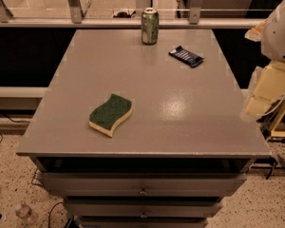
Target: Move rxbar blueberry near sponge
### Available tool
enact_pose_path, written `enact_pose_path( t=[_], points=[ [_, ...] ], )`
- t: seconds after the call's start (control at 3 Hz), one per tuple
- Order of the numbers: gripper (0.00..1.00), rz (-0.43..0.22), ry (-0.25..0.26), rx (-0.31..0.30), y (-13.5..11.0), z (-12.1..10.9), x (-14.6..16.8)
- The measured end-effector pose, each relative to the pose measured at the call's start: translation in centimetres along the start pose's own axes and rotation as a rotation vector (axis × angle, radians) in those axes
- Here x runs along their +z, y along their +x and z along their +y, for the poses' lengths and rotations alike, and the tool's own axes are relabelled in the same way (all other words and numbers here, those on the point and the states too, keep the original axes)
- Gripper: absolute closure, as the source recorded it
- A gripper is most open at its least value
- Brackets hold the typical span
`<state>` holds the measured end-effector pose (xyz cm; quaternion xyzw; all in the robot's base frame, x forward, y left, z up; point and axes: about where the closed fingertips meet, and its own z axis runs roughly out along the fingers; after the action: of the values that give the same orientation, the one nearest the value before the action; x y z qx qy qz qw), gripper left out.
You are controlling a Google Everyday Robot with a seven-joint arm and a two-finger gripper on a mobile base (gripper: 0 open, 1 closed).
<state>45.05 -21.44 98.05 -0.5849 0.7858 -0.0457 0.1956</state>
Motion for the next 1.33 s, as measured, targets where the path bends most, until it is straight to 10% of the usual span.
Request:
enact_pose_path(
  t=[1.33],
  points=[
    [0.00, -0.409, 0.243, 0.231, 0.6, -9.0, 7.0]
  ],
)
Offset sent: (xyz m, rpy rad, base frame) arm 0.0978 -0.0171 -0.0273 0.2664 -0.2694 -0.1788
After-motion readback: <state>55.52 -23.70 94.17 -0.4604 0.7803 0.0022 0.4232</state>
